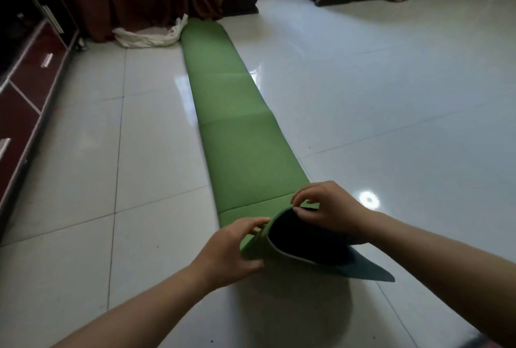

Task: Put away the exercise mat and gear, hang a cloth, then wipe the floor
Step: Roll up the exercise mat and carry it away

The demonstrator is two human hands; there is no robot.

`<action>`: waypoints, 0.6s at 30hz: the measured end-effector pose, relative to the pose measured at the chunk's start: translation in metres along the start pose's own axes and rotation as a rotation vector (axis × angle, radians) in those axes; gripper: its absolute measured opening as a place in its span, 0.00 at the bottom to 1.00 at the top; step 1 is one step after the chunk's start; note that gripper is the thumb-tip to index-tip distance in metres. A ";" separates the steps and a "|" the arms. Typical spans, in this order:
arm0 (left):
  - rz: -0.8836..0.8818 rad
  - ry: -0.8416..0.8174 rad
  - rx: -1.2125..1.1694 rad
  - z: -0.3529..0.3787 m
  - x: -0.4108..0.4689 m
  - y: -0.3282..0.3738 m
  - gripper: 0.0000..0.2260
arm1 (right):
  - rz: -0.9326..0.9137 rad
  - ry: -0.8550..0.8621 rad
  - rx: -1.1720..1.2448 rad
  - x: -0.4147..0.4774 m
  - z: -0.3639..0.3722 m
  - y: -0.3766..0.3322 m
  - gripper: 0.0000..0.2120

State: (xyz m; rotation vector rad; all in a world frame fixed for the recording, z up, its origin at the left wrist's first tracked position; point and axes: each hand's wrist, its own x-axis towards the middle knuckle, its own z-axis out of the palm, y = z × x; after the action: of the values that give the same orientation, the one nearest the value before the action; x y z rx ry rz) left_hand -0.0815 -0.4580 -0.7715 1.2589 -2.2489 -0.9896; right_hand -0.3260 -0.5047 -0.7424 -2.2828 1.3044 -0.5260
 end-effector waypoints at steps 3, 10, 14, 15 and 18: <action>-0.033 0.083 -0.056 -0.003 0.021 -0.003 0.21 | 0.095 -0.064 0.014 0.000 -0.009 -0.001 0.05; -0.200 0.089 -0.054 -0.016 0.050 -0.016 0.15 | 0.292 -0.202 0.170 -0.003 -0.028 0.016 0.18; -0.318 0.157 -0.120 -0.017 0.061 -0.016 0.12 | 0.221 -0.232 0.026 0.015 -0.037 0.037 0.13; -0.354 0.187 -0.147 -0.016 0.064 -0.015 0.11 | 0.213 -0.202 0.020 0.020 -0.039 0.044 0.11; -0.463 0.222 -0.212 -0.009 0.069 -0.013 0.11 | 0.212 -0.204 0.059 0.031 -0.039 0.060 0.09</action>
State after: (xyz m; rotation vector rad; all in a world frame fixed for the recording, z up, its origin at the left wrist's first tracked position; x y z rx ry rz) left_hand -0.1046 -0.5248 -0.7756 1.7339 -1.6704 -1.1418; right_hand -0.3740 -0.5663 -0.7409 -2.0580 1.3867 -0.2485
